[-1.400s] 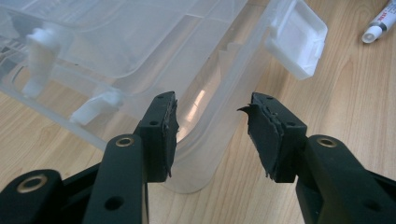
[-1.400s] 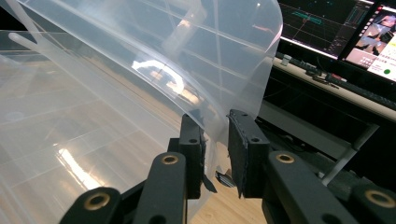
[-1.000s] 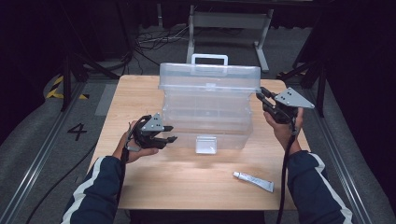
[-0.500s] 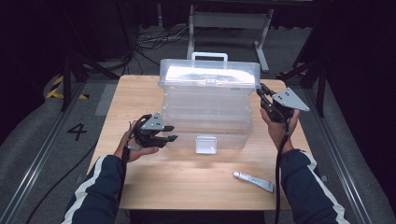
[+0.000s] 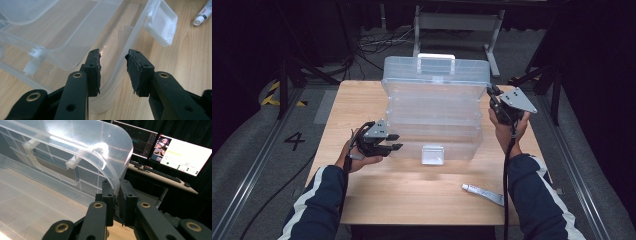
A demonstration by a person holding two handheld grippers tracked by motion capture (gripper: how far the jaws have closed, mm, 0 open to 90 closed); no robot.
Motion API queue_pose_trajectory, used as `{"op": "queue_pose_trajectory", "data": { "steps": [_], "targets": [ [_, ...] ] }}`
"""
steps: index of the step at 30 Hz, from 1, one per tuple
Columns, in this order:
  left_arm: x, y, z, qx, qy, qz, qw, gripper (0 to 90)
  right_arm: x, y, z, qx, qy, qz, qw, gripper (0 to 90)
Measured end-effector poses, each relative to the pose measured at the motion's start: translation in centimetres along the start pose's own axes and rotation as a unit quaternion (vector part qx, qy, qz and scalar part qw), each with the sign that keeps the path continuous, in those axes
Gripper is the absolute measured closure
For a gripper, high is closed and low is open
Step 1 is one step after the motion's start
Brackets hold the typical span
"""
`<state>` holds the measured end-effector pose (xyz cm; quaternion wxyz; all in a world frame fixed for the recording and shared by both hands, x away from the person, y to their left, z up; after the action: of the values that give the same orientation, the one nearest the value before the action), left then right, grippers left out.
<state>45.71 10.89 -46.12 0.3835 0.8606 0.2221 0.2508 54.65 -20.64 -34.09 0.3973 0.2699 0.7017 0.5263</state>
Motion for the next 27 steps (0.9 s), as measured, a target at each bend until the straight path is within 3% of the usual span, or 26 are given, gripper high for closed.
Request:
{"op": "queue_pose_trajectory", "data": {
  "steps": [9, 27],
  "targets": [
    [-0.1, 0.1, 0.2, -0.001, -0.006, 0.020, 0.9998, 66.7, -0.9, 0.5, 1.0, 0.014, 0.003, -0.007, 0.9999, 85.1],
    [-0.2, 0.5, 0.5, 0.004, -0.040, 0.046, 0.9982, 74.0, -1.9, 1.0, 2.5, 0.035, 0.021, 0.005, 0.9991, 85.3]
  ]
}}
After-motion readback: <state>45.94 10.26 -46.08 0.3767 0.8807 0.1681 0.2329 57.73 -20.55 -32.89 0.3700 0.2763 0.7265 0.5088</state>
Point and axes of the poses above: each handheld gripper's, and its own axes: z roughly forward along the jaws, y roughly out of its top, x roughly to its left, the point moved 9 cm from there along z, roughly forward along the jaws, and after that the axes turned 15 degrees about y, right-handed, at the moved point
